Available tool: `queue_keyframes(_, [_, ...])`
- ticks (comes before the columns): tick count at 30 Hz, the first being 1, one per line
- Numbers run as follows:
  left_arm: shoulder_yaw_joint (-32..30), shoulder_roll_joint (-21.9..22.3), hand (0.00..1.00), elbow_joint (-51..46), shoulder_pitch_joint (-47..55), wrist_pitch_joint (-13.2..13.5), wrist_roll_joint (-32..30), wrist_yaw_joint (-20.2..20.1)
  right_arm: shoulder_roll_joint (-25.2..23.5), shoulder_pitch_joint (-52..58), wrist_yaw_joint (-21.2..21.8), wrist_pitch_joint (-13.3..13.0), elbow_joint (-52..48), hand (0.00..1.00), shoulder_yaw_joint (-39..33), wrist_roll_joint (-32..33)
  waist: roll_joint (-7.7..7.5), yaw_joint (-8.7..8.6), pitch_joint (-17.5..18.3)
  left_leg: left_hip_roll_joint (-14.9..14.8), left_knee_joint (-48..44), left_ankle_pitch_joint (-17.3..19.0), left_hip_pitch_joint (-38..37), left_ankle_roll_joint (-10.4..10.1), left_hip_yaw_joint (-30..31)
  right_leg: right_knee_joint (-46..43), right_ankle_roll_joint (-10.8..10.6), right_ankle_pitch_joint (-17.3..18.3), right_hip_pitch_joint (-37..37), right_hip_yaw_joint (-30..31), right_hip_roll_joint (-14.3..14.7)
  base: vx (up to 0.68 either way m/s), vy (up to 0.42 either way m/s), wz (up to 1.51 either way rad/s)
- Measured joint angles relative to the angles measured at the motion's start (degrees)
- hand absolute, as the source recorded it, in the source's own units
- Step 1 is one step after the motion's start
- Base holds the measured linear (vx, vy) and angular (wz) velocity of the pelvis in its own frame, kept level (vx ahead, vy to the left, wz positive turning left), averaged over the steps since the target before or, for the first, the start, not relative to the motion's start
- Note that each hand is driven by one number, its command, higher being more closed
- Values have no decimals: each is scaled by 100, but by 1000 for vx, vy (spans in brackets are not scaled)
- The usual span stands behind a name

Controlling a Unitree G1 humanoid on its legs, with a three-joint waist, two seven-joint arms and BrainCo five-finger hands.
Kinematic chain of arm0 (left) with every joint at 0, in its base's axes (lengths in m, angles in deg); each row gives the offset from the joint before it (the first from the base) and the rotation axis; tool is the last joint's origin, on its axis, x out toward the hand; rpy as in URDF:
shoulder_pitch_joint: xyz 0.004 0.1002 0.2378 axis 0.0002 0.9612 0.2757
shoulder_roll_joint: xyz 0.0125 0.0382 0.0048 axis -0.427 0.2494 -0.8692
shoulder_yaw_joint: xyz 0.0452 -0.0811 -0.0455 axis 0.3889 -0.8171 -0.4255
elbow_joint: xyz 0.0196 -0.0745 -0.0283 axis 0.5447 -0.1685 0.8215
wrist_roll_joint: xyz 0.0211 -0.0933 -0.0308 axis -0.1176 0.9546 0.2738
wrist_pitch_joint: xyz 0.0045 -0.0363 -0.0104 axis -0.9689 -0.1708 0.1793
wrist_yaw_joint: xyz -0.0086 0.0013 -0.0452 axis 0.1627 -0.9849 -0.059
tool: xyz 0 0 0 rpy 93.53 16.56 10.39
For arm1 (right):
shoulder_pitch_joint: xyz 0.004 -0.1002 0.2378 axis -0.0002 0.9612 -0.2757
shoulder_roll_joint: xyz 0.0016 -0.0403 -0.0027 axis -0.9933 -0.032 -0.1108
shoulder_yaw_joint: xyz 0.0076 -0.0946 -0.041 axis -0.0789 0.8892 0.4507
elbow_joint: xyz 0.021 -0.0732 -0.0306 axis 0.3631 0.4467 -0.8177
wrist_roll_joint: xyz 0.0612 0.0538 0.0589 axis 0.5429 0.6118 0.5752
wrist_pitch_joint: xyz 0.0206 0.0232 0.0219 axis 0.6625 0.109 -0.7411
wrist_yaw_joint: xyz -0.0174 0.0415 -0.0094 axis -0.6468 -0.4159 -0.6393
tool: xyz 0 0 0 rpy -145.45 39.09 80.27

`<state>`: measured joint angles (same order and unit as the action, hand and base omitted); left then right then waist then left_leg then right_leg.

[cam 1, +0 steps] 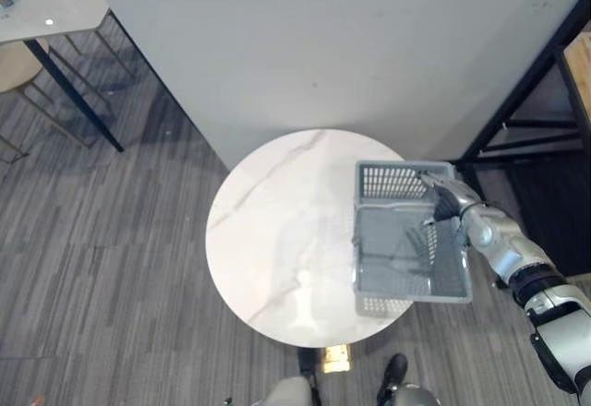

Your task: Pick vegetable in the basket

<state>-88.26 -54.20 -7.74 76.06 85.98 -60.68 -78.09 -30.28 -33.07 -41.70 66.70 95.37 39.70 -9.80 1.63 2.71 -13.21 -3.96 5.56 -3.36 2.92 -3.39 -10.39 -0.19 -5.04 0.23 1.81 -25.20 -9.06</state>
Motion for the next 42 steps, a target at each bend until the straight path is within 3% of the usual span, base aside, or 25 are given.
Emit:
queue_keyframes(39, [99, -8, 0, -78, -49, -11, -35, 75, -7, -101, 17, 0, 10, 0, 194, 1, -5, 53, -151, 11, 11, 3, -3, -5, -21, 0, -11, -11, 9, 41, -15, 1, 0, 0])
queue_keyframes(40, [100, -9, 0, -91, -49, -12, -37, 75, -7, -95, 17, 0, 9, 100, 195, 1, -5, 53, -151, 11, 12, 4, -3, -6, -26, 0, -11, -12, 12, 47, -15, 0, 0, 0])
queue_keyframes(42, [104, -9, 0, -114, -49, -13, -44, 75, -6, -66, 17, -5, 8, 100, 194, 1, -5, 55, -151, 11, 12, 5, -3, -7, -35, -1, -11, -12, 18, 56, -15, 0, 0, 0])
